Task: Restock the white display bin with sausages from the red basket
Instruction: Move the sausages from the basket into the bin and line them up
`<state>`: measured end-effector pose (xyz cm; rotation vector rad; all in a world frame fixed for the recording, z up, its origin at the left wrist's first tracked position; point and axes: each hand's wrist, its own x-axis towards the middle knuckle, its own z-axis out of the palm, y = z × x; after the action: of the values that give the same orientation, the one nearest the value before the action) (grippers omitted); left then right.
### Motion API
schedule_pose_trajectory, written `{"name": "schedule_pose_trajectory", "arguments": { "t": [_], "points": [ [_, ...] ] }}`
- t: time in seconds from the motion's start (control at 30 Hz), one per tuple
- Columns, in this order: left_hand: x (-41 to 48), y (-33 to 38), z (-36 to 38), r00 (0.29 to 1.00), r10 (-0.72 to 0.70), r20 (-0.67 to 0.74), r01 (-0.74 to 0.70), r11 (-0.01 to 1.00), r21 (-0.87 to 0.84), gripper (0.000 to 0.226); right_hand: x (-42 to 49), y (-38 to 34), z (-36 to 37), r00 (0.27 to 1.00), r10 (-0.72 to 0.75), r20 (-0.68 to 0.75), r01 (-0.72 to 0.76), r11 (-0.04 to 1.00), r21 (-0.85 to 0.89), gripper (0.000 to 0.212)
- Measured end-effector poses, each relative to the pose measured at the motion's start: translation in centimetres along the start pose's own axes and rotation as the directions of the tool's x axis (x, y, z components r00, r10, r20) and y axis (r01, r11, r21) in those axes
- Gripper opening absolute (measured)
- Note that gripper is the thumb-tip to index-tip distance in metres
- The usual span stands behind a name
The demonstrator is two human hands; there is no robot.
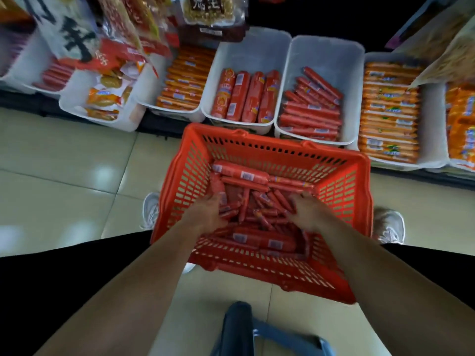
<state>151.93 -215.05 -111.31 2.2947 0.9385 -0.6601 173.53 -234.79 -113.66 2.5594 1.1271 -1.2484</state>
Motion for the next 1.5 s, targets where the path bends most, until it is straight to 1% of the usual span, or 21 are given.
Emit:
{"name": "schedule_pose_trajectory", "arguments": {
  "t": [0.03,0.17,0.27,0.33,0.47,0.57,0.7,0.77,0.83,0.93,1.0,1.07,1.13,1.2,1.23,1.27,1.33,1.37,1.4,1.47,1.5],
  "points": [
    [0.5,-0.6,0.4,1.0,-0.003,0.004,0.003,1.0,-0.019,0.097,0.6,-0.4,0.7,1.0,-0.021,0.016,0.021,1.0,-0.017,0.07],
    [2.9,-2.2,2.0,0.998,-0.015,0.061,0.019,0.998,-0.06,0.086,2.8,-2.2,3.6,0.989,-0.133,0.058,0.133,0.991,0.007,0.083],
    [4.3,-2.9,3.3,0.995,-0.018,0.098,0.021,0.999,-0.037,0.088,3.7,-3.2,5.0,0.976,-0.201,0.079,0.21,0.97,-0.126,0.088],
    [4.8,-3.3,4.0,0.994,-0.034,0.101,0.034,0.999,0.006,0.091,4.0,-3.9,5.6,0.972,-0.219,0.082,0.231,0.954,-0.193,0.083],
    [5.4,-3.7,4.9,0.998,-0.022,0.052,0.018,0.997,0.074,0.081,4.5,-4.2,6.6,0.976,-0.217,0.033,0.219,0.971,-0.1,0.066],
    [6.1,-4.2,5.0,0.997,-0.033,0.064,0.026,0.994,0.108,0.078,5.0,-4.3,6.6,0.98,-0.196,0.033,0.198,0.976,-0.092,0.055],
    [5.5,-4.3,5.4,0.998,-0.038,0.046,0.032,0.993,0.117,0.076,4.7,-4.2,5.8,0.984,-0.171,0.05,0.175,0.982,-0.07,0.057],
    [5.4,-4.1,5.7,0.998,-0.057,0.038,0.054,0.996,0.073,0.071,4.6,-3.9,5.3,0.983,-0.174,0.061,0.176,0.984,-0.034,0.051],
    [5.5,-3.9,5.8,0.992,-0.091,0.084,0.092,0.996,-0.014,0.066,4.4,-3.6,5.4,0.978,-0.168,0.122,0.172,0.985,-0.022,0.045],
    [5.3,-3.1,5.6,0.986,-0.098,0.138,0.111,0.99,-0.085,0.054,3.9,-3.4,5.8,0.977,-0.115,0.18,0.114,0.993,0.014,0.054],
    [5.3,-2.5,5.4,0.988,-0.089,0.129,0.106,0.985,-0.135,0.047,3.7,-3.3,5.8,0.977,-0.076,0.202,0.053,0.992,0.117,0.056],
    [5.6,-1.9,5.0,0.989,-0.11,0.101,0.131,0.963,-0.236,0.045,3.6,-3.2,5.9,0.977,-0.065,0.201,0.028,0.983,0.18,0.052],
    [6.1,-1.3,4.7,0.984,-0.148,0.099,0.173,0.924,-0.342,0.046,3.3,-3.2,5.3,0.977,-0.074,0.201,0.04,0.985,0.171,0.046],
    [6.7,-0.6,4.5,0.981,-0.157,0.112,0.188,0.915,-0.357,0.046,3.0,-2.8,4.2,0.975,-0.073,0.212,0.035,0.983,0.178,0.046],
    [7.0,-0.2,4.6,0.981,-0.152,0.123,0.187,0.917,-0.352,0.045,2.8,-2.3,3.6,0.978,-0.057,0.198,0.019,0.982,0.189,0.045],
    [7.2,0.3,4.8,0.981,-0.145,0.132,0.183,0.918,-0.351,0.044,2.9,-1.6,3.2,0.988,-0.029,0.152,0.002,0.985,0.174,0.042],
    [7.6,1.2,5.5,0.979,-0.137,0.152,0.182,0.922,-0.343,0.041,3.1,-0.5,2.9,0.999,0.041,0.033,-0.043,0.997,0.065,0.037],
    [7.8,1.6,5.9,0.978,-0.138,0.155,0.183,0.925,-0.334,0.043,3.2,-0.3,2.9,0.998,0.062,-0.005,-0.062,0.998,0.005,0.04],
    [8.0,2.1,6.2,0.979,-0.142,0.147,0.184,0.927,-0.328,0.046,3.4,-0.3,3.0,0.997,0.075,-0.019,-0.075,0.996,-0.037,0.048],
    [8.2,2.8,6.5,0.974,-0.182,0.136,0.217,0.921,-0.324,0.056,3.8,-0.6,3.5,0.999,0.047,-0.003,-0.047,0.998,-0.051,0.08],
    [8.3,3.0,6.6,0.968,-0.204,0.144,0.241,0.915,-0.324,0.059,4.1,-0.9,3.8,1.0,0.019,0.02,-0.018,1.0,-0.023,0.095]
  ]
}}
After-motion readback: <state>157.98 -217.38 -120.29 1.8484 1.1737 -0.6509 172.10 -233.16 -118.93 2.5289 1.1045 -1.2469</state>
